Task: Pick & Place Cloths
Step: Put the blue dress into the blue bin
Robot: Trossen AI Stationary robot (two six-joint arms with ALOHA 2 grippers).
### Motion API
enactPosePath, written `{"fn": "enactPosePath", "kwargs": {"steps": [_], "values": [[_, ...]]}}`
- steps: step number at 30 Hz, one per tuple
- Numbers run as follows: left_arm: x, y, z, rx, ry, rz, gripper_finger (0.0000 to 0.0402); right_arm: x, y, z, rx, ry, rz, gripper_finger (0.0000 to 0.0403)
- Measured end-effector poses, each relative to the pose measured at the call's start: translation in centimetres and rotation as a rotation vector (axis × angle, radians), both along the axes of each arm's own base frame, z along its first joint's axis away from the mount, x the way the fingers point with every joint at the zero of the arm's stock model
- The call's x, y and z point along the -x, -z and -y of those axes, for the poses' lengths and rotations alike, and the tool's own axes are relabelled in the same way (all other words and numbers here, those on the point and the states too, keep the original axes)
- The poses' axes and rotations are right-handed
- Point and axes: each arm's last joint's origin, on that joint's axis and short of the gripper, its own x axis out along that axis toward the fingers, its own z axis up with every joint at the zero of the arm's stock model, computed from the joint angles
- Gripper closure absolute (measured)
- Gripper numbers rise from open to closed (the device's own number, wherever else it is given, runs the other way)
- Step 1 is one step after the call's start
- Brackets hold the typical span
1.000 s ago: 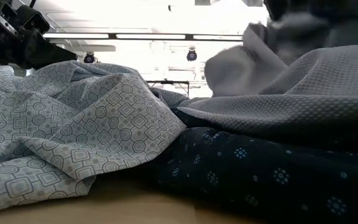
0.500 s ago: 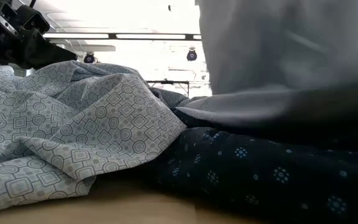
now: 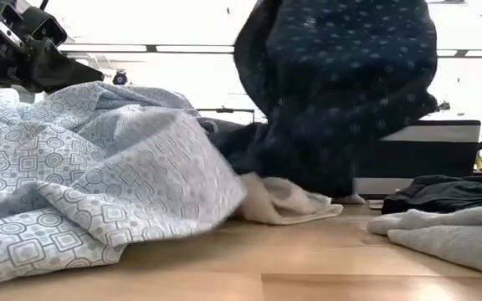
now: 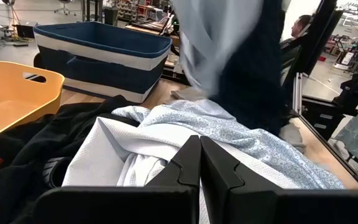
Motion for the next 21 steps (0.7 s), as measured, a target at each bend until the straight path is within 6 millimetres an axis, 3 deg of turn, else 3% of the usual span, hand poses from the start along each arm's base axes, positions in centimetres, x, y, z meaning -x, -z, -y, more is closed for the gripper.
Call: {"fn": "enactPosePath", "kwargs": {"steps": [10, 16, 21], "values": [[0.0, 0.0, 0.0, 0.0, 0.0, 0.0, 0.0402, 5.5, -5.3, 2.0, 0.256, 0.216, 0.26, 0.0395], [0.0, 0.0, 0.0, 0.0, 0.0, 0.001, 0.0402, 8.3, -7.1, 2.8, 0.359, 0.348, 0.382, 0.0395], [0.0, 0.0, 0.0, 0.0, 0.0, 0.0, 0.0402, 9.5, -8.3, 3.0, 0.456, 0.435, 0.457, 0.0395]]}}
